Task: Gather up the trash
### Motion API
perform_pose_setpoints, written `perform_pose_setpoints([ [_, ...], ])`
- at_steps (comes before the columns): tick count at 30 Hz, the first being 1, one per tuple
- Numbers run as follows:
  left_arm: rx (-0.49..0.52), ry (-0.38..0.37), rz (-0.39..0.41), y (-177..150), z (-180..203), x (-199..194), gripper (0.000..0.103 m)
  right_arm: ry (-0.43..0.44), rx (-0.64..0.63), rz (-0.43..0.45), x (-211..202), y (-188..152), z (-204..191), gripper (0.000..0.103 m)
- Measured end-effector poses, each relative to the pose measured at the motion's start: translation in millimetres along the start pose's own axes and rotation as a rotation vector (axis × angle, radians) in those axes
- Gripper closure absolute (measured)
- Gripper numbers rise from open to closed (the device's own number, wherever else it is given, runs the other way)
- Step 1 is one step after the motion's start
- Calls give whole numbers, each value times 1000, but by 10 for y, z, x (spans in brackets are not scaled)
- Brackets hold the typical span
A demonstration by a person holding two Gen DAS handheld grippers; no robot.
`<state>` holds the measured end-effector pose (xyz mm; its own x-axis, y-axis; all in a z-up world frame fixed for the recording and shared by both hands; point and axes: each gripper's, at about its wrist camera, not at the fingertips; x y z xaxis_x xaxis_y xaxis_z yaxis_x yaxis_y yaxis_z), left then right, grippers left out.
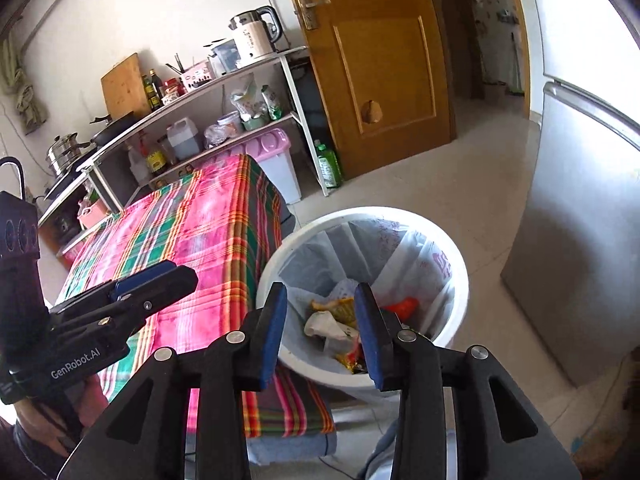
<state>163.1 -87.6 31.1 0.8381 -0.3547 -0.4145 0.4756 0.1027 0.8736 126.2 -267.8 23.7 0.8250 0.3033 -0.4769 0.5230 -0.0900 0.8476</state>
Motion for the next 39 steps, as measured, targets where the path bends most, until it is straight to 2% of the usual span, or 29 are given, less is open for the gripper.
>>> perform_pose_setpoints([
  [15,36,59,54,-141,-11,-596,55,-16,-105,69,-453,-250,-337,62],
  [20,53,73,65,-232,28,-762,50,-9,-121,68,-533,-363,-397,61],
  [39,56,111,85,-516,86,-1092,50,-4,-145,88,-735,-553,-511,60],
])
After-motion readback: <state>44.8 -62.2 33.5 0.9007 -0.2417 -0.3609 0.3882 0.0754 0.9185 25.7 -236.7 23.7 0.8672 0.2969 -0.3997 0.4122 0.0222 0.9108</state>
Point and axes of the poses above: each gripper's, at about its wrist camera, not at the fingertips, and x roughly the way its jaws point, z to its right, y to its top, and after that the axes turned 12 degrees about z, right-handed
